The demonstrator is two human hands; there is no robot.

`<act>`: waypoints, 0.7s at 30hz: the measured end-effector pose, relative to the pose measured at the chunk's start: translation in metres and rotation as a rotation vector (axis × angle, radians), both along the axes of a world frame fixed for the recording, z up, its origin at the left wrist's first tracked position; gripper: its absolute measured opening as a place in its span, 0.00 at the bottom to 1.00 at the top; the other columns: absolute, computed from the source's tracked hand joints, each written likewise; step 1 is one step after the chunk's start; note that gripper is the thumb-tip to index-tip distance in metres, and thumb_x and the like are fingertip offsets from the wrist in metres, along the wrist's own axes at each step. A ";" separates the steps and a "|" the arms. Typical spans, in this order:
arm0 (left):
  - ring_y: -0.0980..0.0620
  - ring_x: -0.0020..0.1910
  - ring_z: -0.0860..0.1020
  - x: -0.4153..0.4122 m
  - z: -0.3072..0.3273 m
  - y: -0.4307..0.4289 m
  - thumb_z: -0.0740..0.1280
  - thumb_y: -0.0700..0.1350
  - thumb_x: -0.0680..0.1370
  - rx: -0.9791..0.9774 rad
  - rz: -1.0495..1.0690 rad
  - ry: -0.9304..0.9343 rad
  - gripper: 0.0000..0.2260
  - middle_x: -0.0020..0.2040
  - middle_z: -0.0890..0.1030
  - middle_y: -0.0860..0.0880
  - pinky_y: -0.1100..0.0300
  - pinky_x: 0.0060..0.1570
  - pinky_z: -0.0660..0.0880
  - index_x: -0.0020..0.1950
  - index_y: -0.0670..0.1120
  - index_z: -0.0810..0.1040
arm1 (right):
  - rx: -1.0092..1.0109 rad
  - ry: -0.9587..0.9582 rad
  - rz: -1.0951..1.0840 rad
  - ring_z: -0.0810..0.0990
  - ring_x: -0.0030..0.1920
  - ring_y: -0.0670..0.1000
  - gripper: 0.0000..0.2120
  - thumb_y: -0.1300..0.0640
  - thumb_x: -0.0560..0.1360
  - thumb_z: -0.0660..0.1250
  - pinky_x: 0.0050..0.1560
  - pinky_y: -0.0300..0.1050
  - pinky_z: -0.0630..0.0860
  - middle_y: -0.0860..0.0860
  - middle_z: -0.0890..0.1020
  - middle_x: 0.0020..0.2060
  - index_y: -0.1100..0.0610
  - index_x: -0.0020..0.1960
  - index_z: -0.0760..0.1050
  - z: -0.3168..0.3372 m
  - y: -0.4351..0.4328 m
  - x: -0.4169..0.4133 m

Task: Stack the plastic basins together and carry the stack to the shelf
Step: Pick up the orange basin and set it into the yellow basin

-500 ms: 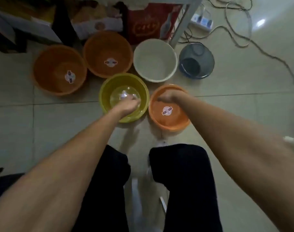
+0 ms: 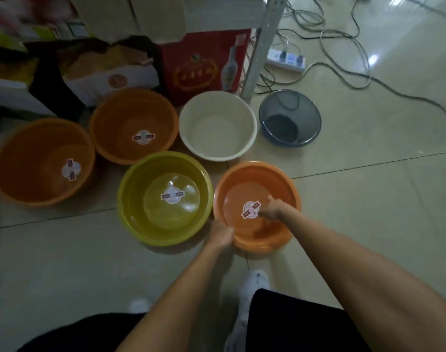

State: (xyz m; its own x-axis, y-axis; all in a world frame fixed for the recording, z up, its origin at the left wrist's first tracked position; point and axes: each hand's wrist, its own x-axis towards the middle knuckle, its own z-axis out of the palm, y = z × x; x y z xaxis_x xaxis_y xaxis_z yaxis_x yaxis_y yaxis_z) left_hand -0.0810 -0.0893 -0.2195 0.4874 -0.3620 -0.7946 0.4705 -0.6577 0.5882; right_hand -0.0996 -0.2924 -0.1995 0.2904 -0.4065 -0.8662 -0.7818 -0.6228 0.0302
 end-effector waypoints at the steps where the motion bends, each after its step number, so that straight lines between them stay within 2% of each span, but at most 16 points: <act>1: 0.49 0.60 0.83 -0.003 -0.014 -0.008 0.65 0.52 0.69 -0.001 0.035 -0.009 0.27 0.62 0.84 0.53 0.50 0.63 0.78 0.70 0.58 0.76 | -0.090 -0.034 -0.091 0.49 0.81 0.61 0.39 0.43 0.81 0.61 0.79 0.60 0.52 0.55 0.45 0.82 0.52 0.83 0.45 -0.015 -0.011 -0.002; 3: 0.53 0.61 0.81 -0.008 -0.053 -0.017 0.67 0.48 0.68 -0.022 0.127 -0.027 0.32 0.64 0.81 0.56 0.55 0.63 0.76 0.73 0.59 0.71 | -0.240 -0.101 -0.252 0.49 0.81 0.62 0.45 0.46 0.78 0.65 0.79 0.62 0.53 0.56 0.45 0.82 0.52 0.83 0.39 -0.037 -0.026 -0.013; 5: 0.53 0.60 0.82 -0.012 -0.073 -0.018 0.69 0.48 0.66 -0.015 0.202 -0.072 0.36 0.63 0.80 0.56 0.53 0.60 0.79 0.74 0.59 0.68 | -0.316 -0.164 -0.356 0.51 0.80 0.64 0.47 0.50 0.78 0.67 0.77 0.64 0.55 0.57 0.45 0.82 0.53 0.83 0.37 -0.047 -0.037 -0.023; 7: 0.53 0.57 0.83 -0.010 -0.069 -0.016 0.69 0.49 0.66 -0.002 0.210 -0.081 0.32 0.59 0.83 0.56 0.51 0.56 0.81 0.71 0.61 0.70 | -0.326 -0.165 -0.489 0.57 0.79 0.66 0.46 0.56 0.78 0.69 0.75 0.63 0.60 0.61 0.50 0.81 0.57 0.83 0.40 -0.052 -0.047 -0.026; 8: 0.56 0.56 0.83 -0.007 -0.053 -0.018 0.69 0.47 0.68 -0.020 0.220 -0.074 0.31 0.58 0.82 0.57 0.52 0.55 0.81 0.70 0.62 0.71 | -0.325 -0.167 -0.521 0.64 0.76 0.66 0.42 0.58 0.78 0.69 0.74 0.62 0.65 0.64 0.58 0.78 0.59 0.83 0.46 -0.053 -0.052 -0.027; 10: 0.57 0.55 0.81 -0.003 -0.028 -0.022 0.70 0.41 0.69 -0.057 0.323 -0.001 0.31 0.59 0.82 0.57 0.52 0.56 0.80 0.70 0.60 0.71 | -0.356 -0.206 -0.528 0.75 0.67 0.66 0.28 0.61 0.78 0.69 0.67 0.59 0.74 0.65 0.73 0.68 0.64 0.75 0.64 -0.055 -0.060 -0.034; 12: 0.51 0.53 0.83 0.002 -0.010 -0.029 0.71 0.38 0.64 -0.060 0.407 0.091 0.33 0.58 0.84 0.51 0.49 0.55 0.81 0.69 0.54 0.73 | -0.430 -0.257 -0.513 0.79 0.62 0.65 0.18 0.61 0.78 0.69 0.64 0.56 0.77 0.65 0.78 0.62 0.65 0.66 0.73 -0.038 -0.068 -0.035; 14: 0.49 0.49 0.84 0.015 0.008 -0.040 0.70 0.38 0.62 -0.096 0.384 0.093 0.33 0.55 0.86 0.47 0.51 0.50 0.83 0.67 0.51 0.75 | -0.504 -0.311 -0.520 0.80 0.61 0.65 0.15 0.59 0.78 0.69 0.61 0.55 0.77 0.65 0.80 0.59 0.65 0.63 0.77 -0.006 -0.079 -0.024; 16: 0.48 0.46 0.84 0.035 0.043 -0.050 0.69 0.39 0.66 -0.146 0.351 0.053 0.29 0.52 0.85 0.47 0.52 0.46 0.84 0.67 0.52 0.75 | -0.541 -0.401 -0.563 0.81 0.58 0.65 0.14 0.60 0.78 0.69 0.59 0.57 0.80 0.64 0.81 0.57 0.63 0.62 0.77 0.034 -0.086 -0.006; 19: 0.46 0.54 0.83 0.068 0.102 -0.048 0.67 0.40 0.65 -0.210 0.404 -0.024 0.31 0.57 0.83 0.48 0.50 0.51 0.83 0.69 0.52 0.73 | -0.554 -0.573 -0.580 0.82 0.55 0.65 0.12 0.61 0.78 0.67 0.59 0.60 0.80 0.62 0.82 0.55 0.60 0.61 0.77 0.089 -0.075 0.013; 21: 0.46 0.56 0.82 0.088 0.133 -0.032 0.66 0.39 0.67 -0.216 0.428 -0.085 0.28 0.57 0.82 0.49 0.54 0.48 0.81 0.68 0.51 0.74 | -0.523 -0.658 -0.544 0.81 0.56 0.64 0.14 0.62 0.78 0.65 0.59 0.58 0.79 0.62 0.82 0.55 0.59 0.63 0.76 0.109 -0.051 0.021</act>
